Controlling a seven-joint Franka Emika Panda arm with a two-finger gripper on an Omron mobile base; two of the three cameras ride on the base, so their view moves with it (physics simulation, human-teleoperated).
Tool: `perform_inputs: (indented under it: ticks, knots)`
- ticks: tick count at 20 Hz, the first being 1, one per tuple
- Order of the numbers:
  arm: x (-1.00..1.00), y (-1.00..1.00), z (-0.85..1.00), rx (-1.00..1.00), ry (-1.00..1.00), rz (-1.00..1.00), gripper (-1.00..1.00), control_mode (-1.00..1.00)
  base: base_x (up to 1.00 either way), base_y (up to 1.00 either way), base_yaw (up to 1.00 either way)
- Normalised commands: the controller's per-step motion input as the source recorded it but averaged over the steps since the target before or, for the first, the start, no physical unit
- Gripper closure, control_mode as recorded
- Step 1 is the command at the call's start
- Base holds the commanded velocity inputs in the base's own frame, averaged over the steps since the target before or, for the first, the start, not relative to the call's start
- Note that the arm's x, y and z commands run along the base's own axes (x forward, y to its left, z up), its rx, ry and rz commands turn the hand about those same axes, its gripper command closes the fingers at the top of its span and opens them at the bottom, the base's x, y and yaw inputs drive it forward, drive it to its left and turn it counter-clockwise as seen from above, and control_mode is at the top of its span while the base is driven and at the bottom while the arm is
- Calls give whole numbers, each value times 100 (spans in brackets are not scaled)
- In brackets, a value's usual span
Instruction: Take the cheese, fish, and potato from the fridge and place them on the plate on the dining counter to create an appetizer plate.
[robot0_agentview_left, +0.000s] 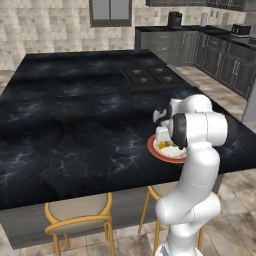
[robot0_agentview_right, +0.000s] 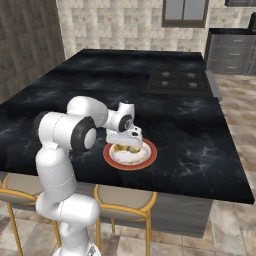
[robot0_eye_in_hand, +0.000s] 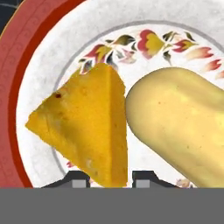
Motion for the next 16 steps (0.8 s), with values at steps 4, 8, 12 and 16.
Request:
perform_inputs:
  ticks: [4,8,12,16]
  knots:
    - [-51,-2,1,0,0,0,-100,-100,0,0,0]
    - [-68,0,19,0,0,0,-100,-100,0,0,0]
    - [-92,0,41,0,0,0,-100,-100,0,0,0]
    - [-100,0,56,-2,-6,0,-100,-100,0,0,0]
